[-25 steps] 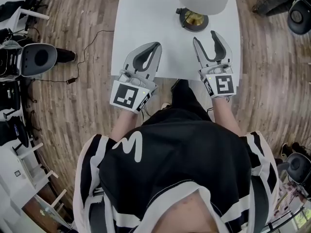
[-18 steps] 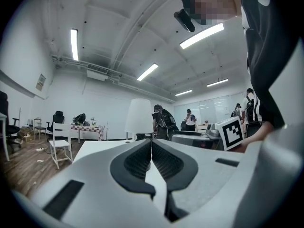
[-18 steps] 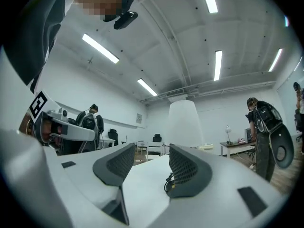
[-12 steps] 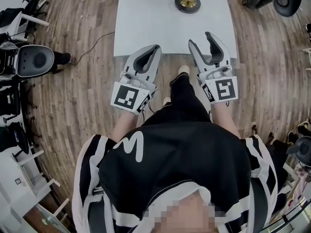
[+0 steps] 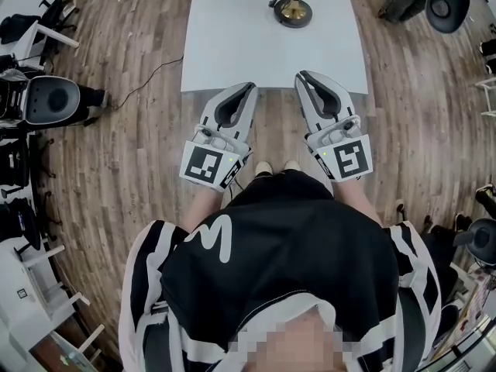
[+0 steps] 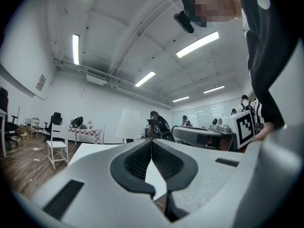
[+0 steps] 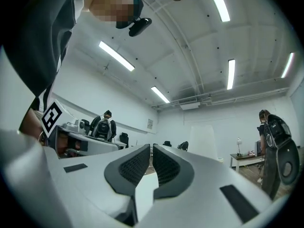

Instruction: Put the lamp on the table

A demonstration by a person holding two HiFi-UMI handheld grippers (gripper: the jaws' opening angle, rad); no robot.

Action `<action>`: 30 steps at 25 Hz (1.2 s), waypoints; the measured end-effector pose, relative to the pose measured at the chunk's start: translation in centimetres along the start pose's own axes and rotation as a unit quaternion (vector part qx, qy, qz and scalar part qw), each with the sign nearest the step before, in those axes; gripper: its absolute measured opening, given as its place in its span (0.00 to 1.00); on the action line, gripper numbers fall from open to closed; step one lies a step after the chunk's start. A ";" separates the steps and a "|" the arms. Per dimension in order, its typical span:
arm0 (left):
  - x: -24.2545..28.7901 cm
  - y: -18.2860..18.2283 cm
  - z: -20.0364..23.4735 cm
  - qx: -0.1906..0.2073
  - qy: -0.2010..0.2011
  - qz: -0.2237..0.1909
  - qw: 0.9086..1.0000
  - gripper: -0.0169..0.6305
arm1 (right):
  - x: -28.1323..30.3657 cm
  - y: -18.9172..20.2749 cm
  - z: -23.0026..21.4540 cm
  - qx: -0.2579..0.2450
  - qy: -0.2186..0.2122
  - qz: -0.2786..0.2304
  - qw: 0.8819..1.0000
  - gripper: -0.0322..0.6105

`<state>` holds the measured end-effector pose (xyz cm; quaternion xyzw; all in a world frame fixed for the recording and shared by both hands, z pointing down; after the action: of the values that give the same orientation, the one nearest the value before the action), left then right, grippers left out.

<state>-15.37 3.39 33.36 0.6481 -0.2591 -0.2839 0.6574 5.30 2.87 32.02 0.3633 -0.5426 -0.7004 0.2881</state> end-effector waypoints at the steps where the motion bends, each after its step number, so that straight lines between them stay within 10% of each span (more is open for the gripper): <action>1: 0.2 0.2 -0.1 -0.001 0.001 0.002 1.000 0.04 | -0.1 -0.1 0.1 -0.002 -0.003 -0.002 1.000 0.10; 17: -0.6 0.5 -1.7 0.006 0.031 -0.003 1.000 0.04 | -2.2 0.4 1.9 0.025 0.006 -0.010 1.000 0.08; 30: -2.9 0.1 -11.2 0.000 0.005 -0.009 1.000 0.04 | -10.8 -2.0 2.2 0.029 -0.025 0.001 0.999 0.08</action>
<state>-9.45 13.33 33.29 0.6521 -0.2500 -0.2867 0.6558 9.59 13.20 32.50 0.3538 -0.5702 -0.6928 0.2643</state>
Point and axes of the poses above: the fingertips, and each gripper's own axes: x forward along the fingers, z to its left, y out of its underside, the point moved 10 cm from there along -x, backward along the fingers, and after that the axes turned 4 degrees about y, right-handed, at the moved point
